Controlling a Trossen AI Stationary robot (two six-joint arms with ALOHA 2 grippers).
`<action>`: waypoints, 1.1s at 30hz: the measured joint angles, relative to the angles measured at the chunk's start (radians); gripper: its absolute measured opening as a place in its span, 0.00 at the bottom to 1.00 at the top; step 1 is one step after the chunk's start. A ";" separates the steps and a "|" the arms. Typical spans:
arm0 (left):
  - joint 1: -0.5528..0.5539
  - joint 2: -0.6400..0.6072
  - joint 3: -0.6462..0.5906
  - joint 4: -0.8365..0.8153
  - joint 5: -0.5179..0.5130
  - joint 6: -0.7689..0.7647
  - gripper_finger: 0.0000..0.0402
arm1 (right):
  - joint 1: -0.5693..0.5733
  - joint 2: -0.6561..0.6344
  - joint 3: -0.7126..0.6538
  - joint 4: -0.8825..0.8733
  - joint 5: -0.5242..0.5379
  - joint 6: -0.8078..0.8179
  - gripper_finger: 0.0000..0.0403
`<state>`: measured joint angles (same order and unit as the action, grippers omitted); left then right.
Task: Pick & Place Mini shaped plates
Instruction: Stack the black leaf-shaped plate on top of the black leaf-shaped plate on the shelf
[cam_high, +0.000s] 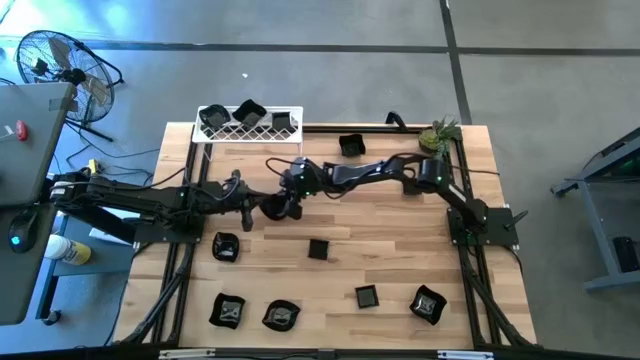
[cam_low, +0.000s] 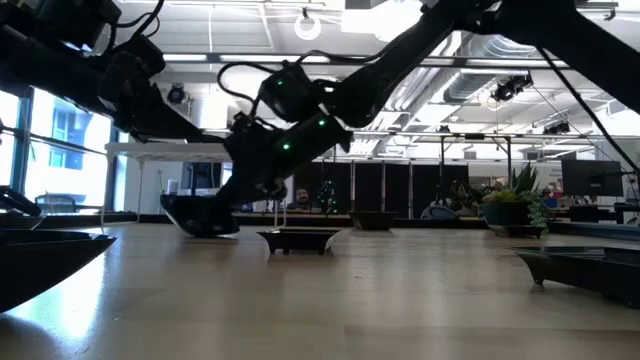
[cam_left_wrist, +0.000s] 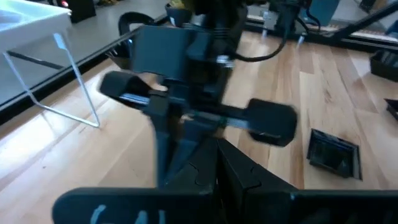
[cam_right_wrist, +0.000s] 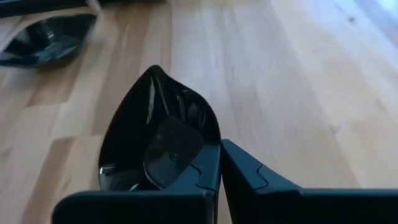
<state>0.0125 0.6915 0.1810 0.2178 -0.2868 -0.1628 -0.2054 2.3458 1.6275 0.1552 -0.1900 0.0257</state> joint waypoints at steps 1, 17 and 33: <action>0.000 0.000 0.000 -0.002 0.011 -0.001 0.00 | 0.000 0.008 0.012 0.000 0.012 0.000 0.02; 0.000 0.000 0.000 -0.044 0.015 -0.007 0.00 | 0.005 -0.068 0.004 -0.106 -0.027 0.045 0.24; 0.000 0.068 0.214 -0.466 0.015 -0.024 0.02 | 0.066 -0.572 -0.876 0.557 0.278 0.106 0.05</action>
<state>0.0128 0.7596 0.3945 -0.2480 -0.2718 -0.1871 -0.1394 1.7738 0.7511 0.7126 0.0876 0.1317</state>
